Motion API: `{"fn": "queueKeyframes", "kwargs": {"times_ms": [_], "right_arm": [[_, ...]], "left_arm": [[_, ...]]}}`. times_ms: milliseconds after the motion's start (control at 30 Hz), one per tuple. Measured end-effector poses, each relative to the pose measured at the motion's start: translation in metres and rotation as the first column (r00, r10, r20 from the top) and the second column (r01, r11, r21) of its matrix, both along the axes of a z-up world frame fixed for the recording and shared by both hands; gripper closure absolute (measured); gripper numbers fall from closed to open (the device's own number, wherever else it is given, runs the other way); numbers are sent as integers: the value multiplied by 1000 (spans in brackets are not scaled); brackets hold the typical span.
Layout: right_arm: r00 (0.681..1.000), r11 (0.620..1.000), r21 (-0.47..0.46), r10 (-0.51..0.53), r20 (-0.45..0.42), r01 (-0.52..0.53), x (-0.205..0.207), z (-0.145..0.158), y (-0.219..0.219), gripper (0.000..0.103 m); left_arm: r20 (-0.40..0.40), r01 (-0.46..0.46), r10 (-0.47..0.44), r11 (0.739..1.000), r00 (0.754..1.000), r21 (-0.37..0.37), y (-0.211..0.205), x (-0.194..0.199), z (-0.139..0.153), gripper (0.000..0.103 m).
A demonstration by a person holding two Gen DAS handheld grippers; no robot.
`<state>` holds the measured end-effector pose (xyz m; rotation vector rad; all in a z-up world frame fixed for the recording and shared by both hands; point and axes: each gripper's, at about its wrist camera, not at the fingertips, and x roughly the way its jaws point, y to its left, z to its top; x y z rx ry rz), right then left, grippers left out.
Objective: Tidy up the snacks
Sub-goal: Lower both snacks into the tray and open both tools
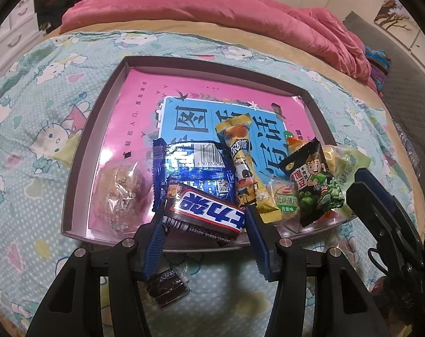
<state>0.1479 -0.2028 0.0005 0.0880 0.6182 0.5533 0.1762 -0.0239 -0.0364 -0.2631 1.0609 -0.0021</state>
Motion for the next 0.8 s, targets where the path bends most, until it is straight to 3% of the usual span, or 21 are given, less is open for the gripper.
{"fn": "queueKeyframes", "kwargs": {"times_ms": [567,800], "right_arm": [[999,1000,-14,-20,-27,20,3,-5,-6,45],[999,1000,-14,-28,-26,28,2,-4,-8,42]], "left_arm": [[-4,-25,25,1000,1000,-14,5,-2,2,44],[8,-28,28,1000,1000,-15,9,-4,6,38]]}}
